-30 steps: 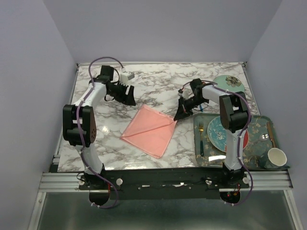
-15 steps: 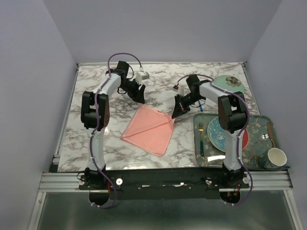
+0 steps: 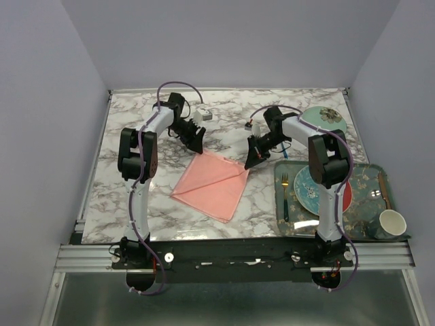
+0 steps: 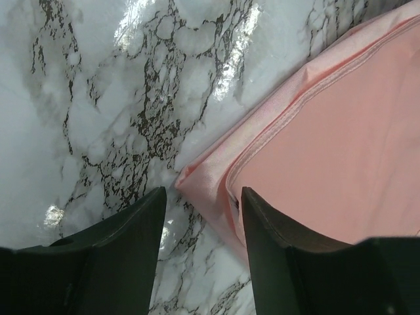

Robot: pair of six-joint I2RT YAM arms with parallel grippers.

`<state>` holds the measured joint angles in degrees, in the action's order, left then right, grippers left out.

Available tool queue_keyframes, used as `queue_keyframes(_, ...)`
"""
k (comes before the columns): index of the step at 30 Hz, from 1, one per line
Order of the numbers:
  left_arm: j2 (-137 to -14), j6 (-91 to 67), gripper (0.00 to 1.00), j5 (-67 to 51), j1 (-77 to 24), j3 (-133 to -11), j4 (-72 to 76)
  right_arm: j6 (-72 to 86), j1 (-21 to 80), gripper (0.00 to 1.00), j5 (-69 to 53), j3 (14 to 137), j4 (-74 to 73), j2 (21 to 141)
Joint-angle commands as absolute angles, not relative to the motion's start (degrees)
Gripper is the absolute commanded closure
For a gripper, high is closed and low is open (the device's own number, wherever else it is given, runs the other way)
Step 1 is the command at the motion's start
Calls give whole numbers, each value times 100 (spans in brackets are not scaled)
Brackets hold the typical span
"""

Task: Fold the napkin into a case and place the utensils inside
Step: Pick up the upper triangle-folded napkin from the center of the board.

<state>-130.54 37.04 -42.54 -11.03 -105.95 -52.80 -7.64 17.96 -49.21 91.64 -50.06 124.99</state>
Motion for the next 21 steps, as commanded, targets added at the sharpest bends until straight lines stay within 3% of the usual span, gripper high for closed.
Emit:
queue_keyframes(1,-13271,3656,41,-3999,-1204,-10854,-5405,-1011,1837,100,-4799,9343,-5229,12639)
queue_keyframes(11,-13324,3665,53,-3955,-1301,-10881,-5449,-1028,1837,99,-4773,9466,-5256,12700)
queue_keyframes(16,-13280,3682,66,-4078,-1301,-10820,-5467,-1046,1837,100,-4746,9501,-5291,12718)
queue_keyframes(21,-12991,3814,67,-4306,-1301,-10495,-5336,-1037,1837,99,-4667,9527,-5300,12683)
